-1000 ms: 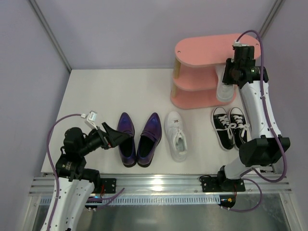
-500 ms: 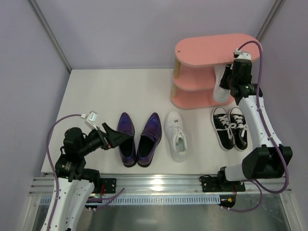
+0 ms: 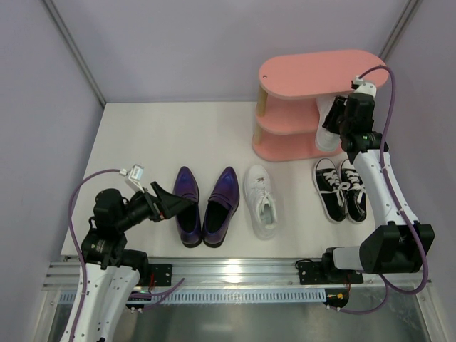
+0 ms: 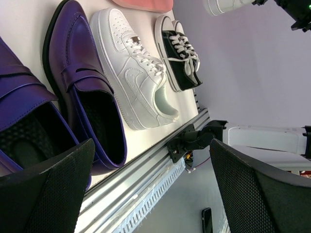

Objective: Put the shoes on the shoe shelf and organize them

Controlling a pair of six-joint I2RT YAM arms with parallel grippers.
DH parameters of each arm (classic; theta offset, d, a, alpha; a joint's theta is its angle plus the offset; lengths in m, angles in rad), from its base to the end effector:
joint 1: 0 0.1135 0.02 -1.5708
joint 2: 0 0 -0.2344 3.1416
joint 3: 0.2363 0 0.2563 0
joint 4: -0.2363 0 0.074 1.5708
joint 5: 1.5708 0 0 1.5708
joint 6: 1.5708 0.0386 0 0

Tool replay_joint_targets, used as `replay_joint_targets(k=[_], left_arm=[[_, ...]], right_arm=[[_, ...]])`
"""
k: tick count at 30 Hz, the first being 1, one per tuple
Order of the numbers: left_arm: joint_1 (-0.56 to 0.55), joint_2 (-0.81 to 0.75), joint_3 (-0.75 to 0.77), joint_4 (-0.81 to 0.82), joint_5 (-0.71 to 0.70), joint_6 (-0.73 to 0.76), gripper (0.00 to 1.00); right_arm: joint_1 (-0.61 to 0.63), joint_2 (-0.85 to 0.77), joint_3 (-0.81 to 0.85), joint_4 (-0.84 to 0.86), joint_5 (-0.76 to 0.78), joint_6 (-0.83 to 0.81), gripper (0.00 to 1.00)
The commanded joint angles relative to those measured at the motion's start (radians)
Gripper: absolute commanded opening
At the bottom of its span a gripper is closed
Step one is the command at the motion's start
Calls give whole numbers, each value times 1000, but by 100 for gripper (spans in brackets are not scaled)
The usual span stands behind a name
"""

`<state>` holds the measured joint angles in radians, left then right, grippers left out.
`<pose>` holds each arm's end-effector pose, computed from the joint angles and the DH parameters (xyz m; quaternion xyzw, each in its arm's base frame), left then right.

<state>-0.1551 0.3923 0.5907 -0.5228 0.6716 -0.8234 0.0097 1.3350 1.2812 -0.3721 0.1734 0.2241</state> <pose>0.1293 -0.0445 0.2778 -0.0697 0.7873 -0.4952 0.3606 0.3193 -0.0036 0.3416 0.1362 0.8276 -0.0093 0.5445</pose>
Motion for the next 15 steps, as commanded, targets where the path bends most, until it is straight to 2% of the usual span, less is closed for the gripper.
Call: replay_joint_targets(k=[1,8,11,13,15], left_arm=[[0,-3,43,3,-4,6,100],[0,2,44,18,-4,3,100],[0,3,44,21,-4,1,100],[0,5,43,23,-6,1,100],[0,5,43,26,-4,1,100]], right_arm=[[7,-25,63,234,-43,57,51],[7,-102,69,214,-23,64,58],[7,-146,70,203,-2,66,64],[9,-171,78,196,6,66,73],[9,-175,107,164,15,61,75]])
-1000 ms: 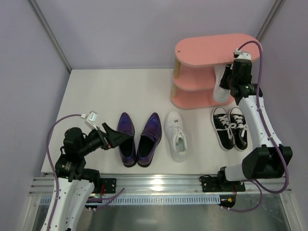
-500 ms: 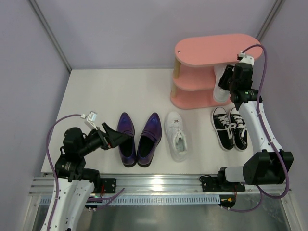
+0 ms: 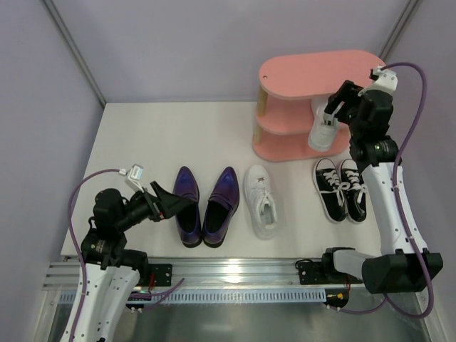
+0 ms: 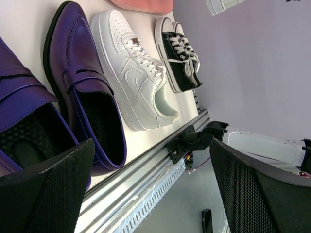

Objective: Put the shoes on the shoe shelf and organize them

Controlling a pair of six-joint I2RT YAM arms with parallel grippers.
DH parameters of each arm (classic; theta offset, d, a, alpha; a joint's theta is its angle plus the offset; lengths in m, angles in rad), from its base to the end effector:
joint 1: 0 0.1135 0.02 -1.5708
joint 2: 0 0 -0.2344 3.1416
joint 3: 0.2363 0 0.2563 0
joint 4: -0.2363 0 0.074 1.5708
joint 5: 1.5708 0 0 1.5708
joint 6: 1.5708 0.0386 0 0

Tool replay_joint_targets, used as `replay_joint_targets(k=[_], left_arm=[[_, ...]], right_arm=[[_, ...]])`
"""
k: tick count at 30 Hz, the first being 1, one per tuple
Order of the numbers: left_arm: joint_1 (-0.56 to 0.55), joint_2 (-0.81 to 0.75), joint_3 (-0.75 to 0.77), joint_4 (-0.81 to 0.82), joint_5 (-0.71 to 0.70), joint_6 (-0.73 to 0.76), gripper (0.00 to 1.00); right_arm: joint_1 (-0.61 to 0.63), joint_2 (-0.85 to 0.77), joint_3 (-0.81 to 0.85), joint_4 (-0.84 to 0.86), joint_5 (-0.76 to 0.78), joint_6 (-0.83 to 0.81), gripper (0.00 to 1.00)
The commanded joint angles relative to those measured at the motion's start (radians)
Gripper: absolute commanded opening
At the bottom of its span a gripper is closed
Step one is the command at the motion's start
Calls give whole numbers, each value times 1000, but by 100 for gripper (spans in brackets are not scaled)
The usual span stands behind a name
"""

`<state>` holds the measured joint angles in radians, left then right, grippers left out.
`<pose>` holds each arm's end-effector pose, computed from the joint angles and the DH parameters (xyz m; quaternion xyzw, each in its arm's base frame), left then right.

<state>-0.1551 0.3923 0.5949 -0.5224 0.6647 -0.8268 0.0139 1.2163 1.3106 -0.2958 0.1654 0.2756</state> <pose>0.1292 -0.0443 0.2792 -0.0722 0.7865 -0.4942 0.3634 0.2909 -0.0023 0.3941 0.1525 0.7586 0.0276 0.6329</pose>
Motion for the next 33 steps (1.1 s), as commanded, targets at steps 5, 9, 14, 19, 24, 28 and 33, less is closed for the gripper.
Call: replay_joint_targets(k=[5,9,14,19,24,28,33], left_arm=[[0,-1,33,28,-2,-1,100],[0,-7,20,33,-2,-6,100],[0,-7,5,39,7,-9,100],[0,-12,-12,48,12,-27,100],[0,-20,-21,64,18,-41,100],[0,-23,-30,56,21,-41,100],[0,-35,-32,41,18,-38,100]], right_arm=[[4,-41,186,-113,57,10,80],[4,-90,161,-239,48,31,80],[14,-188,-20,-270,-33,27,79],[26,-235,-129,-240,-119,-27,80],[37,-205,-157,-215,-113,-32,80],[40,-167,-183,-151,-125,-26,80],[80,-64,-166,-95,-66,-15,80]])
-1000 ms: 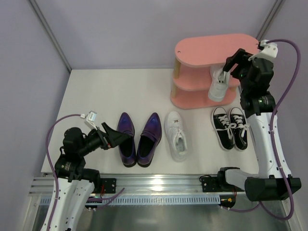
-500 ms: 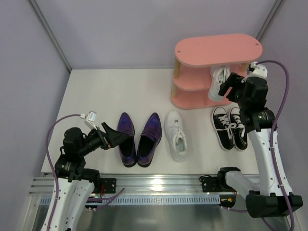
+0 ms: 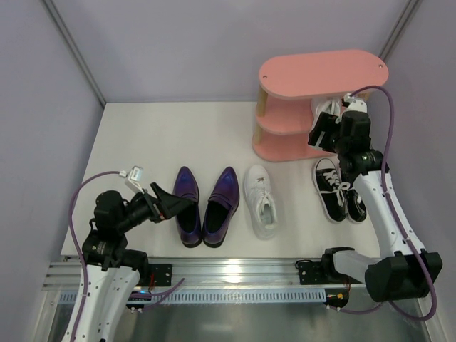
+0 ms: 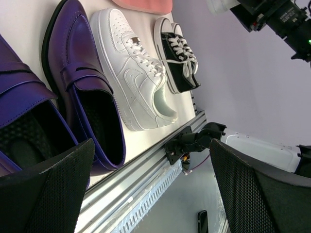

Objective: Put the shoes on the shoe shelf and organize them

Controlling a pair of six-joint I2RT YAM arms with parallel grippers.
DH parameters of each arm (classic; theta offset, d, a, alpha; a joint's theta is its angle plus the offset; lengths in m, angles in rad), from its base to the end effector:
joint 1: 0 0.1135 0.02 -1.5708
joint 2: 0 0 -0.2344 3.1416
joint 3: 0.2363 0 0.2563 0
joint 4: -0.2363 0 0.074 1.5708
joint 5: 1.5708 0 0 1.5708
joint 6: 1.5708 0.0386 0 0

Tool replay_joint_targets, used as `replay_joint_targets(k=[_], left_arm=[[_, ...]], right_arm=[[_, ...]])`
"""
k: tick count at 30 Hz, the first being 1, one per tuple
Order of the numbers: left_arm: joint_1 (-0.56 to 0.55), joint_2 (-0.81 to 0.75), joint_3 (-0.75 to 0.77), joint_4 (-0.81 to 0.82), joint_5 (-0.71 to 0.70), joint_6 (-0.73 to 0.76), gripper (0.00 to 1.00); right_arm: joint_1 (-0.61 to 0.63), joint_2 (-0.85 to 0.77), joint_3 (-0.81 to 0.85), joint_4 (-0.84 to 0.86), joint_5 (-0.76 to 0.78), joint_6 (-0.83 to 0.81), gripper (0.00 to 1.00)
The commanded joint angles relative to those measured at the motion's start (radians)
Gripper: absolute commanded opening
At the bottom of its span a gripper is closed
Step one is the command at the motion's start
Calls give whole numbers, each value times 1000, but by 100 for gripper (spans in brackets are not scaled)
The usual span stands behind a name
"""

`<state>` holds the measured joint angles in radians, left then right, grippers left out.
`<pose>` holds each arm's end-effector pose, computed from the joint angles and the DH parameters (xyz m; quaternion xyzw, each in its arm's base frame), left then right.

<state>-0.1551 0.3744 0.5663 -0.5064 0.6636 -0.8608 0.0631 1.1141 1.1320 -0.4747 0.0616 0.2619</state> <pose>0.1290 -0.0442 0.2734 -0.0847 0.7840 -0.5005 0.3573 0.2653 0.0144 0.3387 0.1004 0.8426 0.0597 0.5257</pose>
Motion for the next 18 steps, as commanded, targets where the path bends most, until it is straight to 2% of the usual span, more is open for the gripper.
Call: replay_joint_targets(k=[1,4,6,7,10,11,12,14,18], left_arm=[[0,-20,-3,23,18,-4,100],[0,-23,-3,16,18,0,100],[0,-22,1,3,16,11,100],[0,-23,4,-7,14,16,100],[0,-25,12,-18,8,28,100],[0,-23,7,-17,8,28,100],[0,-25,4,-12,8,28,100],[2,-23,-2,-1,10,25,100],[0,-20,-14,28,13,14,100]], right_arm=[[44,50,11,96,67,-3,80],[93,98,37,123,200,-7,75],[107,131,57,105,285,0,65],[109,139,77,88,308,5,48],[109,130,91,51,386,-13,28],[107,127,97,38,405,-26,12],[107,124,101,27,440,-58,4],[100,119,121,9,460,-91,4],[43,130,172,-33,397,-150,4]])
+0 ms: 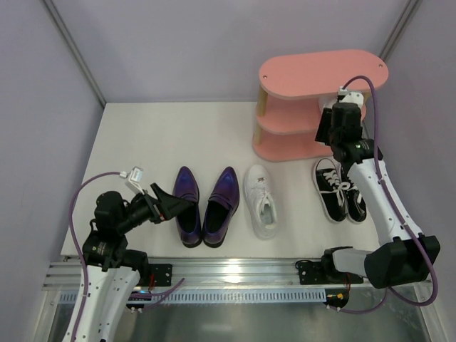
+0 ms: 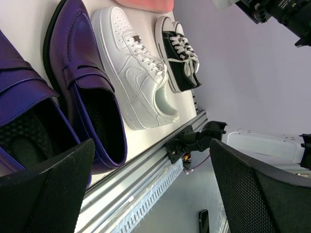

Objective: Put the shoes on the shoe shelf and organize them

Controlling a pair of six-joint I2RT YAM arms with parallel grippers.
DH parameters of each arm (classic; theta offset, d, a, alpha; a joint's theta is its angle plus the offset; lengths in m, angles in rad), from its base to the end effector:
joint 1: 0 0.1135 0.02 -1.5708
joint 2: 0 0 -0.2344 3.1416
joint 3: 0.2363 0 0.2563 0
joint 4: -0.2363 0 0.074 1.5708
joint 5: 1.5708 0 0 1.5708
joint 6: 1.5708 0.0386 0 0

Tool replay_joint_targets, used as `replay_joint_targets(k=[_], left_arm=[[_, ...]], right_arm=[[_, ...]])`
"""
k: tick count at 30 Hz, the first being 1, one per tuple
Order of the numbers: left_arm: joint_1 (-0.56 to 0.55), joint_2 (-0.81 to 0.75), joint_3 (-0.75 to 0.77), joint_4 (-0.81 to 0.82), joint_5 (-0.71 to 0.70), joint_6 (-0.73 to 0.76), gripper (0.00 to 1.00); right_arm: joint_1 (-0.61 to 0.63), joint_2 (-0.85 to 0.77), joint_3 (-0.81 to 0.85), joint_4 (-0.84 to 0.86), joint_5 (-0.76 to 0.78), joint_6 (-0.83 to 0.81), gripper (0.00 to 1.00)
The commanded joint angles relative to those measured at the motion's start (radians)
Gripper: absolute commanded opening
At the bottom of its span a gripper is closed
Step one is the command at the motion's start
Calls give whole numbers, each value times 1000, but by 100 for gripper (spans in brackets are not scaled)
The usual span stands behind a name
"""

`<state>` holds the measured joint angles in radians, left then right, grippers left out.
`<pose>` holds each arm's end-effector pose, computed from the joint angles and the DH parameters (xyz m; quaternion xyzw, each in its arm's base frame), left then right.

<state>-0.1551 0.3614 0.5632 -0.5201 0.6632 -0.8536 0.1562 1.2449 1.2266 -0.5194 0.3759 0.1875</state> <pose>0.1268 -0.0439 0.2724 -0.0829 0.7851 -0.4987 0.3577 0.2883 0.0310 0.3347 0.1056 0.8527 -0.0771 0.5058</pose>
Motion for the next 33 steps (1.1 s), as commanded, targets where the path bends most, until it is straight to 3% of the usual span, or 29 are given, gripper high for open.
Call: replay_joint_targets(k=[1,7,11,20,28,29,31,33], left_arm=[[0,-7,-13,51,13,2,100],[0,1,-13,78,18,-7,100],[0,5,1,86,21,-7,100],[0,10,6,85,29,-7,100],[0,2,12,65,29,-1,100],[0,4,14,65,29,1,100],[0,7,14,63,29,1,100],[0,7,14,65,30,1,100]], right_arm=[[-72,8,85,12,61,-110,4],[-177,-35,-7,180,-165,-233,4],[-224,-39,-41,226,-212,-247,4],[-253,19,-10,266,-207,-249,4],[-253,19,-29,285,-54,-237,5],[-253,5,-36,288,-48,-234,9],[-253,-28,-55,294,-46,-226,26],[-253,-97,-73,289,-77,-195,48]])
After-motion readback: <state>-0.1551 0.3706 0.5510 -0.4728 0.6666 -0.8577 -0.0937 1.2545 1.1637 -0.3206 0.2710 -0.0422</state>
